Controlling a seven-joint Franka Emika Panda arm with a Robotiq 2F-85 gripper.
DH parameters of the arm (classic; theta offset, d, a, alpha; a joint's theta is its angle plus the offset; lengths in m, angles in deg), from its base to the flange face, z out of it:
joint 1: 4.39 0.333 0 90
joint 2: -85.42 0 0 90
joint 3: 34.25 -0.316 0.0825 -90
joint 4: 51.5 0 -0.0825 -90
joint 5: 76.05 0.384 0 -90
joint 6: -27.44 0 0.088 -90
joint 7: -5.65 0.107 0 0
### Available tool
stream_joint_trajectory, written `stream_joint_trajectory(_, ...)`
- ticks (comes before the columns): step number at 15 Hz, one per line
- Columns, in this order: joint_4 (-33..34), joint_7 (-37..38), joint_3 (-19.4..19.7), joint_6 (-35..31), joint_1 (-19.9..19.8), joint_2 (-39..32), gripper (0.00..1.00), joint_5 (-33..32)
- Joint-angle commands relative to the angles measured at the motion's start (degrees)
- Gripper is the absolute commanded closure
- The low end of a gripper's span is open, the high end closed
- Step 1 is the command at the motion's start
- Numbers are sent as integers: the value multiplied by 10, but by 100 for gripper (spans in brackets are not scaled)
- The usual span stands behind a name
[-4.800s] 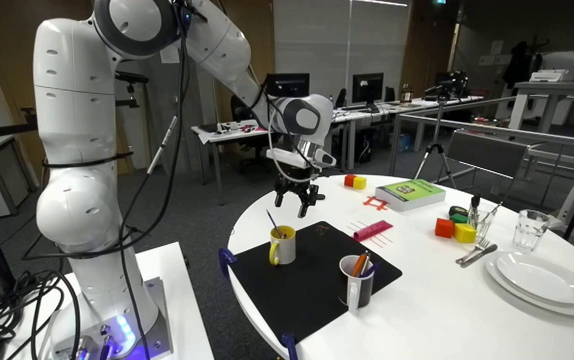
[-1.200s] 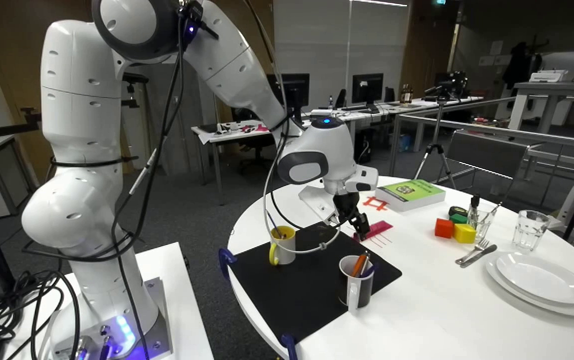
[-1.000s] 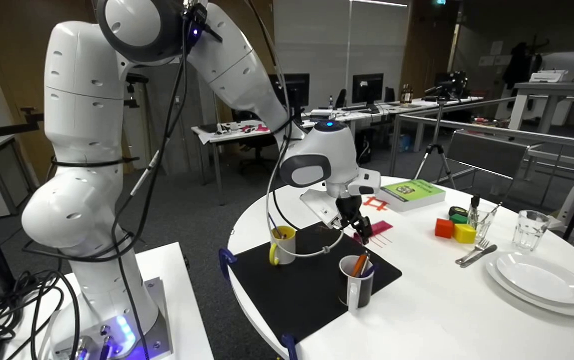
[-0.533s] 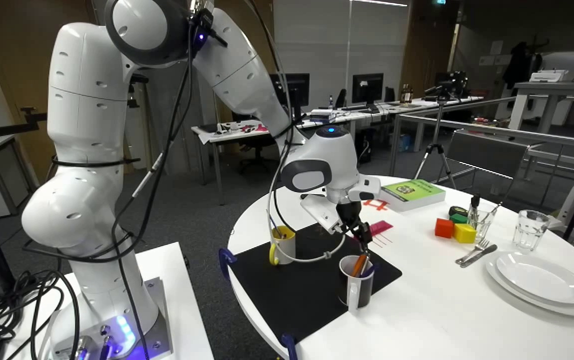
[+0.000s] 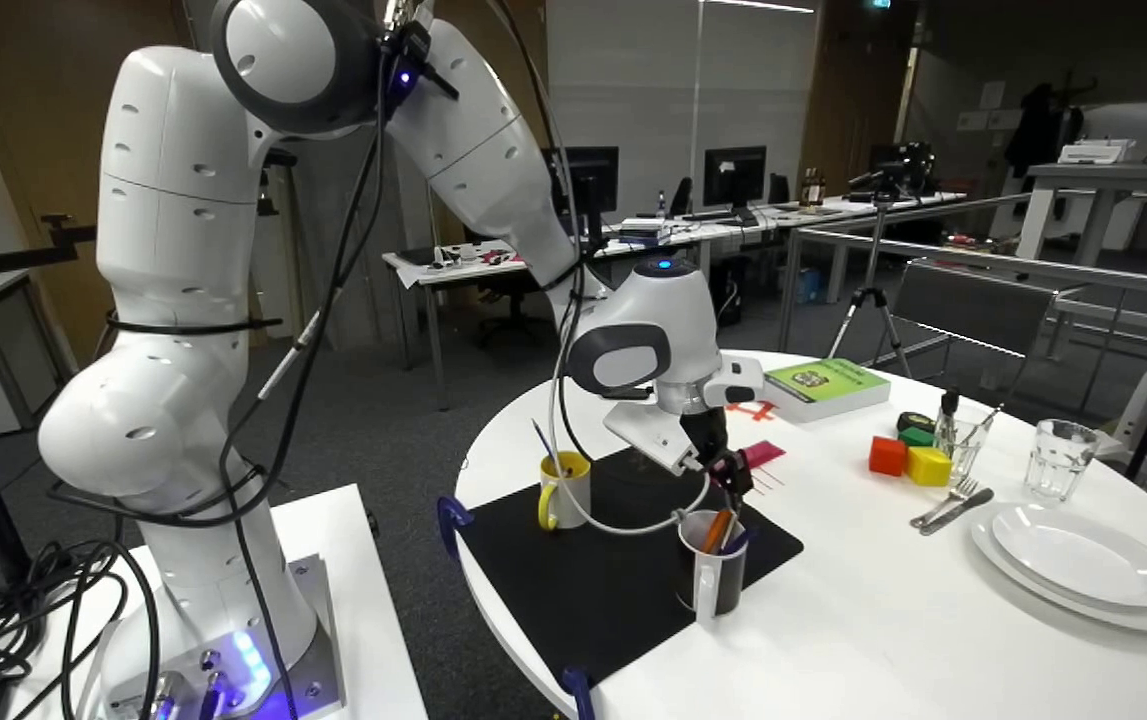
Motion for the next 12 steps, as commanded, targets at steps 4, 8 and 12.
stream_joint_trajectory(4,0,6,-5,-27,-10,-16,0,-56)
stream_joint_trajectory(8,3,4,-9,-29,-13,-25,0,-68)
stream_joint_trajectory(12,1,5,-9,-33,-12,-26,0,-79)
